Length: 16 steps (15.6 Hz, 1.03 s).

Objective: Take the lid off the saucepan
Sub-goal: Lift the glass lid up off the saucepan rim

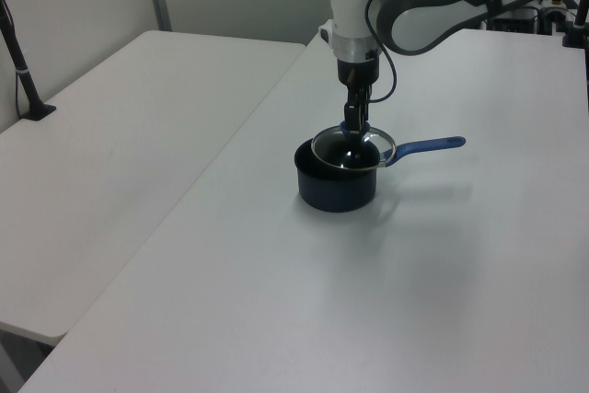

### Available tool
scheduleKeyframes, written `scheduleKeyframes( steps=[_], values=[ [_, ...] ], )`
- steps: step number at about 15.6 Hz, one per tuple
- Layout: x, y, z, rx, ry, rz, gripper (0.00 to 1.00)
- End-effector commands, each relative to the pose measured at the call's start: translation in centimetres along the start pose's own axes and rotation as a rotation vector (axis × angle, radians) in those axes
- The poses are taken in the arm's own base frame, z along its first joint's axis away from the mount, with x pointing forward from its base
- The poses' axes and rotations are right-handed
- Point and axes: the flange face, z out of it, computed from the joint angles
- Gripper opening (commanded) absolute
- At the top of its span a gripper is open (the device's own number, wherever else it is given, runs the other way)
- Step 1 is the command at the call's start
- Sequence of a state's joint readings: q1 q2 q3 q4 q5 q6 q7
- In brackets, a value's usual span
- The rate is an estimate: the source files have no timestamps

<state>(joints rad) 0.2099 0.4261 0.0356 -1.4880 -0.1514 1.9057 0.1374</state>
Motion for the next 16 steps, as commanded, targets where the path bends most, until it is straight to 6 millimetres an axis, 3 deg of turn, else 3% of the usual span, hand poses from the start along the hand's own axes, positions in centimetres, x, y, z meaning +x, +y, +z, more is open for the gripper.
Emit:
scheduleKeyframes(
  steps=[1,8,16],
  values=[
    [0.54,0.87,0.16,-0.017,0.001,-0.030,0.71],
    [0.58,0.50,0.55,-0.016,-0.005,-0.032,0.70],
    [0.56,0.21,0.51,-0.009,-0.005,-0.027,0.53]
  ],
)
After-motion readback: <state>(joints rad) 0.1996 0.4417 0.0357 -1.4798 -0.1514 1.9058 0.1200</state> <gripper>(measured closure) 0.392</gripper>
